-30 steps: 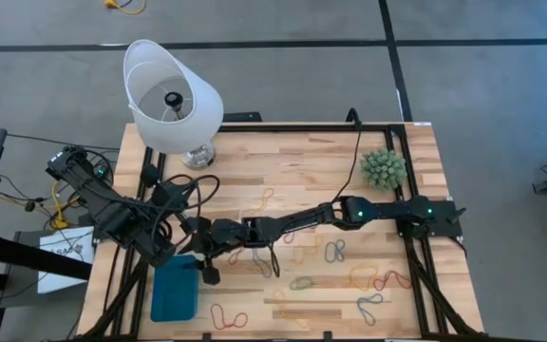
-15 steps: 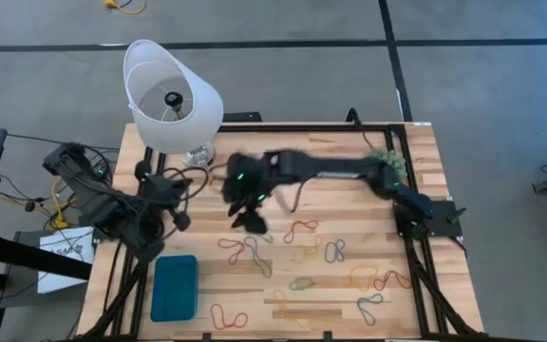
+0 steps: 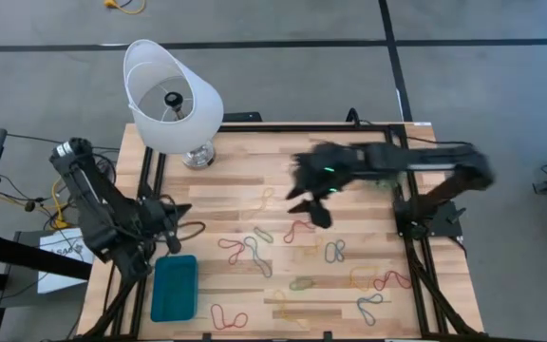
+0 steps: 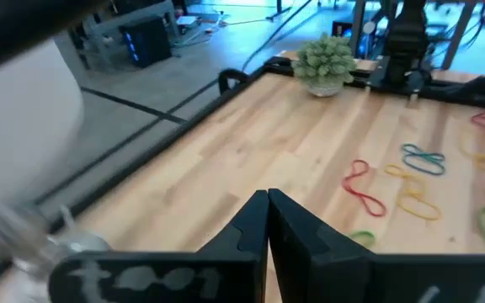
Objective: Pick and place items into bin
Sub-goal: Put the blue rubber band into the blue bin
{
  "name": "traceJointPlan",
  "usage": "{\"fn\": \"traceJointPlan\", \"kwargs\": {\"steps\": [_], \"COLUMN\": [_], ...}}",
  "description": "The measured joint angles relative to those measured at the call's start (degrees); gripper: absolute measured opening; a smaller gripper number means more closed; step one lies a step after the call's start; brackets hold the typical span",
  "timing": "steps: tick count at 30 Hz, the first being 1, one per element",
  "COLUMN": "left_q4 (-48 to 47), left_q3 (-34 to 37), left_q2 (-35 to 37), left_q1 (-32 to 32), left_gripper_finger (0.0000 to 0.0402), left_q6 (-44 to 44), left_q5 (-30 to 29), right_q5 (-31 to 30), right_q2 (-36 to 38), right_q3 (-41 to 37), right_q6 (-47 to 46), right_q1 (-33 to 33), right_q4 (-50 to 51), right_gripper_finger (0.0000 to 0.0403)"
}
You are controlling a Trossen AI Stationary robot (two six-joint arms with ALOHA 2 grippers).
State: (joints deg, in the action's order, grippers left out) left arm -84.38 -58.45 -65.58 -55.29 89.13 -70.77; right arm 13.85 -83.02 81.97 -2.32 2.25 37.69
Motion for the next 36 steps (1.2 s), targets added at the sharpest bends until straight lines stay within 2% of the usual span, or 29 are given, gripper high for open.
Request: {"fn": "traceJointPlan", "kwargs": {"steps": [3, 5, 9, 12, 14, 16, 19, 23, 26, 31, 36], "left_q4": [10.0, 19.5, 42.8, 58.9, 66.1, 69.1, 70.0, 71.2, 76.0, 87.8, 91.4], "left_q3": [5.1, 7.8, 11.0, 12.4, 12.7, 12.7, 12.7, 12.8, 12.8, 12.8, 12.8], "left_q2": [-0.1, -0.1, -0.2, -0.2, -0.2, -0.2, -1.3, -7.6, -14.6, -26.0, -32.0], "left_q1": [0.2, 1.1, 4.2, 7.6, 10.1, 12.6, 16.6, 20.8, 23.1, 26.3, 29.8], "left_gripper_finger": [0.0, 0.0, 0.0005, 0.0022, 0.0041, 0.0062, 0.0092, 0.0119, 0.0125, 0.0126, 0.0126], "left_q6": [-0.2, -6.9, -30.9, -48.8, -57.0, -62.6, -66.5, -72.8, -78.5, -88.6, -92.7], "left_q5": [0.0, 1.1, 5.5, 11.4, 16.0, 21.7, 29.9, 38.3, 43.9, 54.3, 58.5], "right_q5": [-2.1, -3.4, -5.6, -5.4, -6.2, -7.5, -11.1, -19.2, -24.0, -26.8, -27.5], "right_q2": [12.7, 20.2, 29.7, 33.2, 33.7, 33.6, 32.6, 30.0, 27.8, 24.8, 23.0], "right_q3": [-17.9, -28.9, -46.6, -55.6, -59.6, -61.7, -63.0, -63.1, -63.1, -63.1, -63.1], "right_q6": [-5.0, -7.2, -13.3, -17.4, -18.7, -18.8, -20.6, -27.9, -32.0, -35.7, -38.7], "right_q1": [2.4, 4.5, 9.5, 13.7, 16.5, 18.9, 22.4, 25.7, 27.2, 28.5, 29.2], "right_q4": [-13.8, -23.0, -40.4, -53.3, -59.3, -61.8, -61.6, -61.8, -61.8, -62.1, -64.8], "right_gripper_finger": [0.0171, 0.0173, 0.0173, 0.0172, 0.0172, 0.0172, 0.0172, 0.0169, 0.0166, 0.0166, 0.0164]}}
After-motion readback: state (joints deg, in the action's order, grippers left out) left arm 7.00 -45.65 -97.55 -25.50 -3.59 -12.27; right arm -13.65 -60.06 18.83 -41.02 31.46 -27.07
